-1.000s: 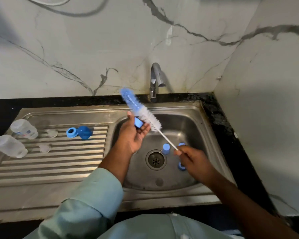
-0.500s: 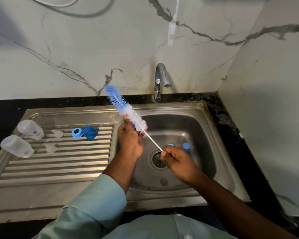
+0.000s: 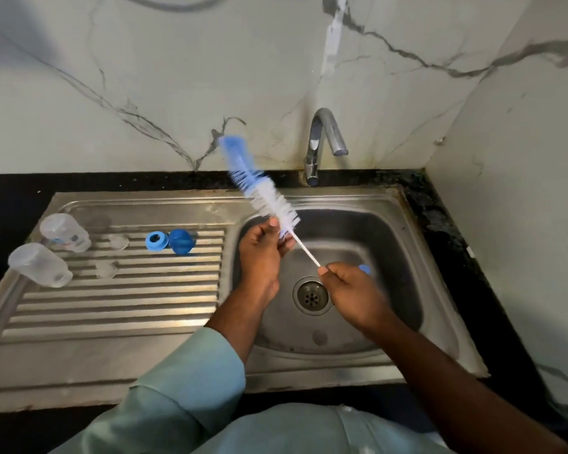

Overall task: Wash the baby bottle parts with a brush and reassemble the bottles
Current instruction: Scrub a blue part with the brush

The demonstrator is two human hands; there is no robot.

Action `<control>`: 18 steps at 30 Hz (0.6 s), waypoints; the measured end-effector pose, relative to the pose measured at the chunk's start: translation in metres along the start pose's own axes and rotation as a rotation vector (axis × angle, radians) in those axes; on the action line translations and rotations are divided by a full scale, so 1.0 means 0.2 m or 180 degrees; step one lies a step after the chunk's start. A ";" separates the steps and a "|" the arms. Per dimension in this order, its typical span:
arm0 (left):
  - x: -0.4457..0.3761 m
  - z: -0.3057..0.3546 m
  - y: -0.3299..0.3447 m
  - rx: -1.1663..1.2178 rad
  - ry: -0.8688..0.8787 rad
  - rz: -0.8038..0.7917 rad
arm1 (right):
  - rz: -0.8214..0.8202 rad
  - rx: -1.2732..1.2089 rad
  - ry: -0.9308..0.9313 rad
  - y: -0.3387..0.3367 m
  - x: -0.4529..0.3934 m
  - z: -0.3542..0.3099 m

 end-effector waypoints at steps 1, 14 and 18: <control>0.00 -0.02 0.01 -0.0010 0.0043 0.0067 | -0.0055 0.0049 0.0024 -0.01 -0.01 0.02; 0.07 -0.16 0.04 -0.0085 0.0154 0.0351 | -0.0309 -0.0481 0.0291 -0.02 0.01 0.12; 0.08 -0.14 0.05 0.0006 0.0079 0.0242 | -0.0139 -0.0598 0.0395 -0.04 0.01 0.14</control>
Point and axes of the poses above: each hand's wrist, its own x-axis away from the middle knuckle, its own y-axis out of the palm, z = x × y, the point moved 5 cm from there along -x, towards the middle knuckle, and after that the axes turned 10 degrees about -y, right-handed, at the moved point
